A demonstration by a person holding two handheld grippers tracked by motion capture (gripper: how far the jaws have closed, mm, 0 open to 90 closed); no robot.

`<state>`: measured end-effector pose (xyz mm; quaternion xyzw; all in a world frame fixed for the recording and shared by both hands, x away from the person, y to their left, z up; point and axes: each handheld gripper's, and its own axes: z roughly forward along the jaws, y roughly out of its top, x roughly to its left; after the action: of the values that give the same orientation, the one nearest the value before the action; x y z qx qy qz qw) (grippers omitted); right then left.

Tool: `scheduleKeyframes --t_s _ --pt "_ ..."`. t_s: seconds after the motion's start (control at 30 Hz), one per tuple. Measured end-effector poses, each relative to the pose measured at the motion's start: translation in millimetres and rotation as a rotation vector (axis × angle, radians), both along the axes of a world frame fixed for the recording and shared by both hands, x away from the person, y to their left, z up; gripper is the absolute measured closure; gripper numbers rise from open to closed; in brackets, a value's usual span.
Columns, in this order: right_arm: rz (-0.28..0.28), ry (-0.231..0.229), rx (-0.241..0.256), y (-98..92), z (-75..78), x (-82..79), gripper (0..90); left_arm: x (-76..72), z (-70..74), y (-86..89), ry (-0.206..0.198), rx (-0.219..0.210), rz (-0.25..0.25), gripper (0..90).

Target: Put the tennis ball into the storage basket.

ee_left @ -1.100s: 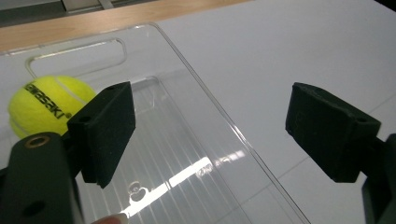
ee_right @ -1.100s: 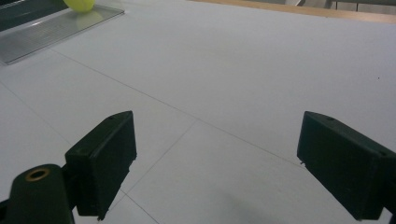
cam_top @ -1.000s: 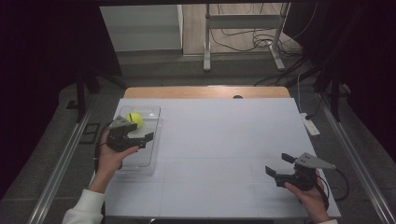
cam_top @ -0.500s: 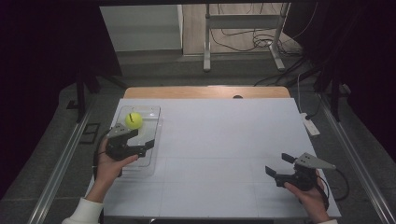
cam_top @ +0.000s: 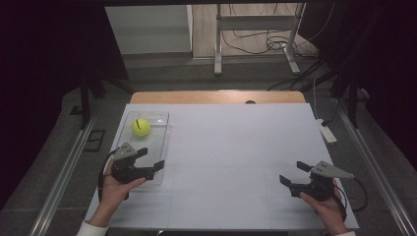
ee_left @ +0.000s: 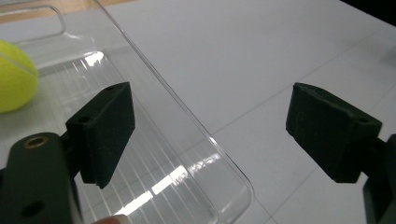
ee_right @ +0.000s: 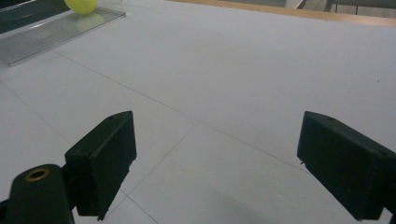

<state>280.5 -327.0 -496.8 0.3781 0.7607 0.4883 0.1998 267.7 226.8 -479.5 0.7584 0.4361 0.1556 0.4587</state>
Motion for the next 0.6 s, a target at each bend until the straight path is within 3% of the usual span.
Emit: scheduleKeyframes --t_s 0.6 --pt "0.007 -0.003 -0.008 0.5 -1.0 0.7 11.9 -5.9 -9.6 -10.2 0.009 0.014 -0.017 16.4"
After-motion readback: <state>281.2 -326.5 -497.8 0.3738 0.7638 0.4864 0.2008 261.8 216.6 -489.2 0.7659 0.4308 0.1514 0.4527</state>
